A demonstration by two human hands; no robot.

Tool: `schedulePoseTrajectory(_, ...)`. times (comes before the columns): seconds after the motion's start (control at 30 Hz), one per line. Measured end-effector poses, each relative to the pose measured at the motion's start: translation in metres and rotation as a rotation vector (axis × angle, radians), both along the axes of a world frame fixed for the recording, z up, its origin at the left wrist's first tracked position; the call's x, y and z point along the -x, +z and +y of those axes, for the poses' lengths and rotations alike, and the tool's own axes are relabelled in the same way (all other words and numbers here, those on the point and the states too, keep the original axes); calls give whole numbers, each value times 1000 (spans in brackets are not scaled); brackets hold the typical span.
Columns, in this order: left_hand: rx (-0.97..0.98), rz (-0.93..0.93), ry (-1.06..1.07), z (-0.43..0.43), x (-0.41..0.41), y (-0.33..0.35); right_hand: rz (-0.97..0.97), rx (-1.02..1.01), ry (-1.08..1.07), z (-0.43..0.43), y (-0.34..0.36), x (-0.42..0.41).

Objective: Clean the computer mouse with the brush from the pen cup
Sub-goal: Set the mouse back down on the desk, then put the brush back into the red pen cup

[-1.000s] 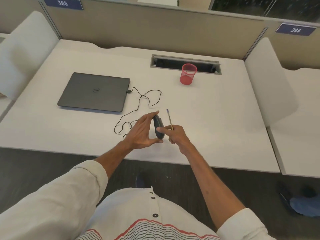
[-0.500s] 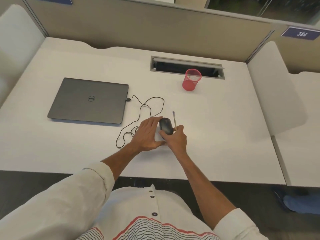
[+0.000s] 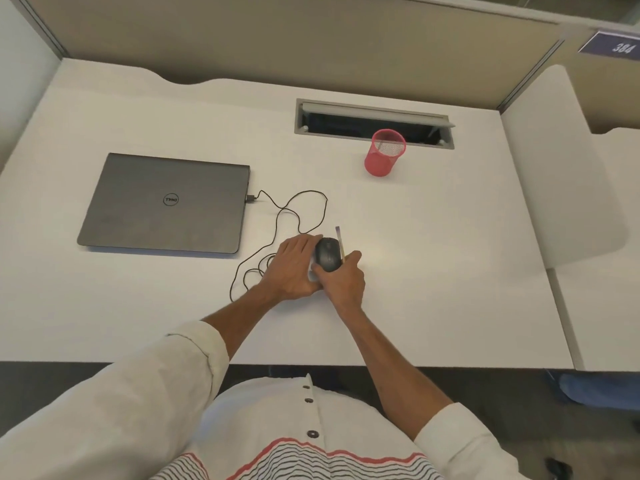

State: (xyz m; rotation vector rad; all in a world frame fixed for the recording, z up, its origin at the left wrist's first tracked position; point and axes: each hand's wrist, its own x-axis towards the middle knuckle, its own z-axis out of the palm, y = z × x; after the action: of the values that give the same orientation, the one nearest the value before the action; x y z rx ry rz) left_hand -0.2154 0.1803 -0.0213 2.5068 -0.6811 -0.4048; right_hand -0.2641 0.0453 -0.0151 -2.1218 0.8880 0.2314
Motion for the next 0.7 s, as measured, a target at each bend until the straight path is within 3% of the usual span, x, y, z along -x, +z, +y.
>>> schedulePoseTrajectory(0.4,-55,-9,-42,1,-19,-3,20,-52,-6,-6,-3,-18)
schedulePoseTrajectory(0.7,41,-47,-8,6,-20,0,-170,-123,-149,-41,3,-16)
